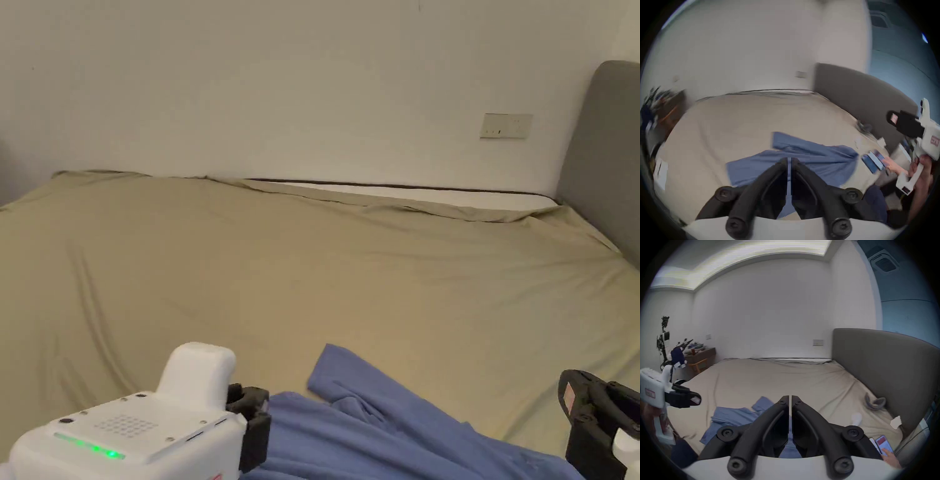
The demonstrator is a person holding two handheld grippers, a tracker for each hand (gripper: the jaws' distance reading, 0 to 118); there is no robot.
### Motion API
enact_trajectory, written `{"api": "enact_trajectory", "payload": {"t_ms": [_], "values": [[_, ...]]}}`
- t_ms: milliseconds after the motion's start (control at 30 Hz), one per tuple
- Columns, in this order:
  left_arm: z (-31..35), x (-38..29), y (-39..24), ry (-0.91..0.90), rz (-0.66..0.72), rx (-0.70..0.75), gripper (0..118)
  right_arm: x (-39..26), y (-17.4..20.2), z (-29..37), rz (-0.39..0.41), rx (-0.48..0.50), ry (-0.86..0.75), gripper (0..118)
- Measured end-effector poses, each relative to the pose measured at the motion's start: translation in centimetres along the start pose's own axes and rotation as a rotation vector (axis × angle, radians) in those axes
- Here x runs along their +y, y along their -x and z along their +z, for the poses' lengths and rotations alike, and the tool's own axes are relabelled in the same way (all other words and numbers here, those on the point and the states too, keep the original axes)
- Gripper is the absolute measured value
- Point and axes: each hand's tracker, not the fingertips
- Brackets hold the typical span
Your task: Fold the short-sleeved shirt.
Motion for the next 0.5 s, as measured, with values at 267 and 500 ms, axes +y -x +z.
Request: {"api": "enact_trajectory", "payload": {"t_ms": [267,500], "values": [[0.5,-3.9,6.9,0.096,0.159,0.162,3,-0.7,3.9,-2.0,0.012,0.111,0.045,5],[-8.3,-2.4,9.4,0.182,0.202,0.151,102,-1.3,3.9,-4.4,0.017,0.116,0.09,5]]}}
